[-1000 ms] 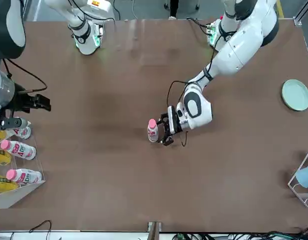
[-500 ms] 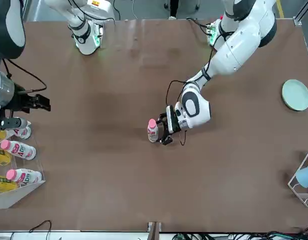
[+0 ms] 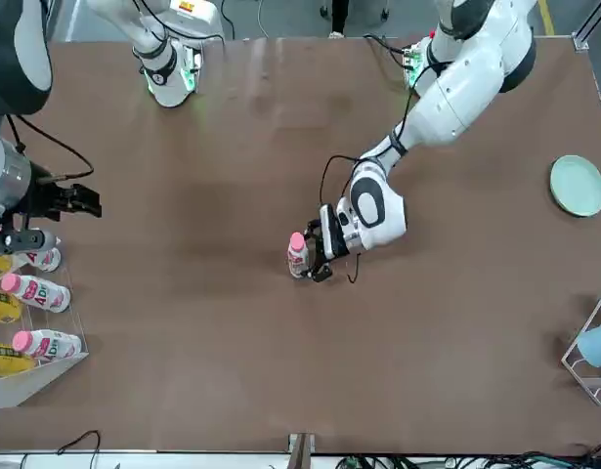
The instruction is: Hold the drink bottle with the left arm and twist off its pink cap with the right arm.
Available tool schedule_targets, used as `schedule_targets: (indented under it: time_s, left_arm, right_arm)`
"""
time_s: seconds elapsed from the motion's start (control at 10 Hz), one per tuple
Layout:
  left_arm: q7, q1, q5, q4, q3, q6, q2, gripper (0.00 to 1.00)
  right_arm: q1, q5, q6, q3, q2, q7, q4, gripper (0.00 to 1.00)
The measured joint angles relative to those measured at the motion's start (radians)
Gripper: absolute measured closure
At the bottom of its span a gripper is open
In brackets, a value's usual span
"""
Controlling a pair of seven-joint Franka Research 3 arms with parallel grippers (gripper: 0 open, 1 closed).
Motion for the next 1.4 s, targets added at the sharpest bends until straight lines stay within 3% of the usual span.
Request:
schedule_targets:
  time_s: [0.2,0.7,1.0,1.4]
  left_arm:
    - [0.001,-0.003,0.000,0.008,0.006,0.000,0.006,0.05]
    - [0.009,-0.015,0.000,0.021,0.016,0.002,0.008,0.35]
    - [0.009,-0.016,-0.002,0.023,0.017,0.002,0.008,0.40]
    - [0.009,-0.017,-0.011,0.024,0.018,0.002,0.008,0.40]
  right_arm:
    - [0.002,0.012,0.006,0.001,0.001,0.000,0.000,0.00]
    - [0.021,0.022,0.006,0.002,0.004,-0.001,0.000,0.00]
    - [0.042,0.117,0.036,0.003,0.030,-0.001,-0.003,0.00]
    - [0.185,0.124,0.177,0.005,0.102,0.093,-0.032,0.00]
